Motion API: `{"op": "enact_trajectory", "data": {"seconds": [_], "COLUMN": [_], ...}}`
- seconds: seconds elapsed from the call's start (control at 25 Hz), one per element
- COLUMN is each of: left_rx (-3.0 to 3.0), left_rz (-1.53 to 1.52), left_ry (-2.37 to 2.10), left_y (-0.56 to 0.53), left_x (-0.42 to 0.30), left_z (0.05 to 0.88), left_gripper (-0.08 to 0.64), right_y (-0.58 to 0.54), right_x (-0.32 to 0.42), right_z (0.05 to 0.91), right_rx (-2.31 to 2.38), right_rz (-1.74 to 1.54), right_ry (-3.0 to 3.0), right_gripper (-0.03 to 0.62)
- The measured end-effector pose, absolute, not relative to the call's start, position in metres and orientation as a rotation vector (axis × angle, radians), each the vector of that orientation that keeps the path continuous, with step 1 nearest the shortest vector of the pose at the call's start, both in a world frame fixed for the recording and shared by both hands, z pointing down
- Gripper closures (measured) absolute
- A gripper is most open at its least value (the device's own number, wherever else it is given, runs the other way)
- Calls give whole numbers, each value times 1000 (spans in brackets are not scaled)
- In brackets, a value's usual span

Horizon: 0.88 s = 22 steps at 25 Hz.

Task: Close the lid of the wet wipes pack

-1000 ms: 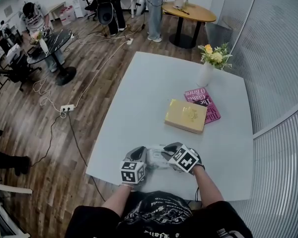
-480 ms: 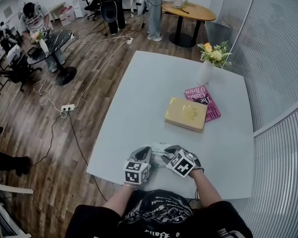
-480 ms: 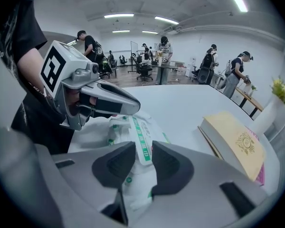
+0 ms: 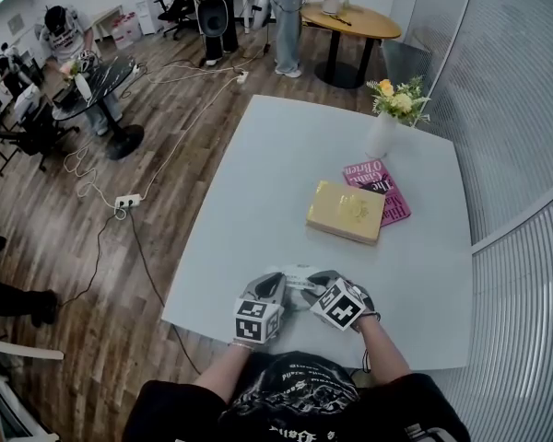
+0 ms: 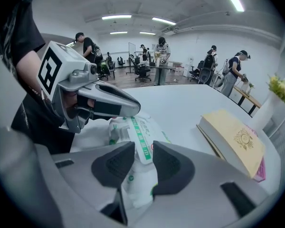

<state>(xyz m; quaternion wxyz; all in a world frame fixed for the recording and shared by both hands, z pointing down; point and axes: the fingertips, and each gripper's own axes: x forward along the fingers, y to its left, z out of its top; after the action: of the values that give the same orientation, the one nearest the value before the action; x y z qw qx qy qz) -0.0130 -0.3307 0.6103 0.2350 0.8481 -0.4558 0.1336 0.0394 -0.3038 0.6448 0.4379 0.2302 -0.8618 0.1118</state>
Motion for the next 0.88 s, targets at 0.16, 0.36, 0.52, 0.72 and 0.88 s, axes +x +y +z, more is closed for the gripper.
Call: {"op": "enact_trajectory", "data": {"seconds": [0.16,0.36,0.52,0.72,0.88], "left_rx": [2334,2344,2347,2358,2363], "left_rz": [345,332,357,389,407], "left_ry": [-1250,-1252,-1245,-1214,-1200], "left_y": [-332,-333,-331,-325,-322], "left_x": [-13,-12,-11,-5,-4], "left_z": [603,596,600,605,608], "left_gripper": [541,541,541,541,541], "right_y": [-305,-305,-296,-292,-287], "right_x": [39,40,33,32,23], "right_z": [639,627,625,639,650], "right_rx": [554,518,494,507,513], "right_rz": [397,405,376,467,576], "right_ry": [-2177,-2189,-2207,-2194,-2215], "right_gripper": [472,466,463,480,552]}}
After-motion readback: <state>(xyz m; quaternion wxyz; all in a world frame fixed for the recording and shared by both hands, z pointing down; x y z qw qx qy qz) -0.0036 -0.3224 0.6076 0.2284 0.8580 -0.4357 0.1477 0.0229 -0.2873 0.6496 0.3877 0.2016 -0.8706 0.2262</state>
